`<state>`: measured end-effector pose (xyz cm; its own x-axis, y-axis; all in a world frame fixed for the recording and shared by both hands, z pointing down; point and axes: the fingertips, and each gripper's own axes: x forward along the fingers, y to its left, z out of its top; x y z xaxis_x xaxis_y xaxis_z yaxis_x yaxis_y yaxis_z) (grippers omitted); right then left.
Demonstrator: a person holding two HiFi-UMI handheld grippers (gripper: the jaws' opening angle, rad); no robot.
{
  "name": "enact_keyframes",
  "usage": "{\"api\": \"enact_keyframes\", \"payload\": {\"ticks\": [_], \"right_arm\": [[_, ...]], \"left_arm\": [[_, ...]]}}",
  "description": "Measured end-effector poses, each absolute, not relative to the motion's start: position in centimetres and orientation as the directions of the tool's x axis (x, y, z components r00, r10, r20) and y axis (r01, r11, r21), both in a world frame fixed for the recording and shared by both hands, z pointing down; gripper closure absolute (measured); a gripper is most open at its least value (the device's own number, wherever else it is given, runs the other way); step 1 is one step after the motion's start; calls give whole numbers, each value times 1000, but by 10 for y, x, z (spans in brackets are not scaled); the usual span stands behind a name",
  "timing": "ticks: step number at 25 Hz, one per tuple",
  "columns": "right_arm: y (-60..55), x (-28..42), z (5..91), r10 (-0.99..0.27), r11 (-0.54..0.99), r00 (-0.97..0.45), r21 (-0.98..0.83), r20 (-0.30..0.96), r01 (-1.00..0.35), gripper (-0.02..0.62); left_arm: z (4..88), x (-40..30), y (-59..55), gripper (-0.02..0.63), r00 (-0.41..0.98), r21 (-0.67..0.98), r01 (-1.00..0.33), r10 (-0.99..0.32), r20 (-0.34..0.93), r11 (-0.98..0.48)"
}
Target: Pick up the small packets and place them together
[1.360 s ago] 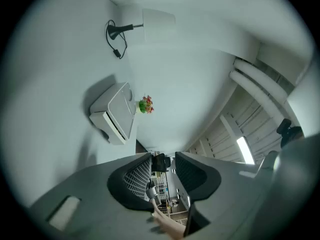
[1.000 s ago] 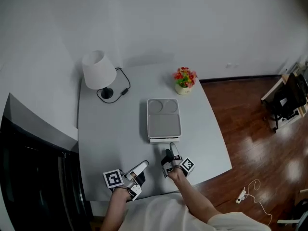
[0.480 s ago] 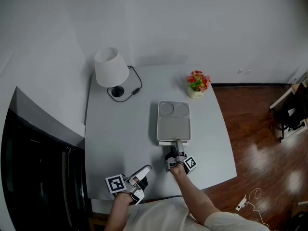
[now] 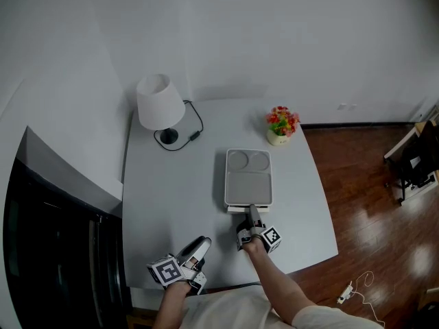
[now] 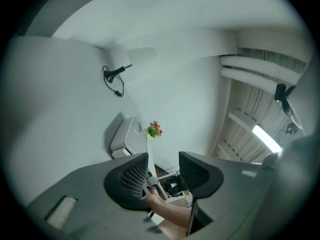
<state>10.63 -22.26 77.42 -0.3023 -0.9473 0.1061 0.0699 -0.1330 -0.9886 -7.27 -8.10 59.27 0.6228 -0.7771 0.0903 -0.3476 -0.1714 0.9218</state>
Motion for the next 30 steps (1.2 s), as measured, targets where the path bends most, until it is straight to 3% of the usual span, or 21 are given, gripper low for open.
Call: {"api": "enact_keyframes", "payload": {"ticks": [2, 3, 10, 19, 30], "right_arm": [[-217, 105, 772, -950, -139, -295, -986, 105, 96, 349], [-213, 106, 773, -951, -141, -290, -984, 104, 109, 404], [-174, 98, 774, -932, -130, -348, -989, 98, 70, 405], [-112, 95, 772, -909, -140, -405, -988, 102, 65, 405], [-35, 111, 784, -893, -205, -418, -977, 166, 51, 413]], "left_arm": [[594, -76, -82, 399, 610, 892, -408, -785, 108, -194], [594, -78, -82, 394, 604, 877, -434, -789, 114, -206], [597, -90, -85, 369, 564, 744, -608, -810, 160, -277], [592, -101, -100, 356, 483, 455, -813, -857, 181, -363], [587, -94, -117, 339, 472, 201, -875, -869, 150, -440]]}}
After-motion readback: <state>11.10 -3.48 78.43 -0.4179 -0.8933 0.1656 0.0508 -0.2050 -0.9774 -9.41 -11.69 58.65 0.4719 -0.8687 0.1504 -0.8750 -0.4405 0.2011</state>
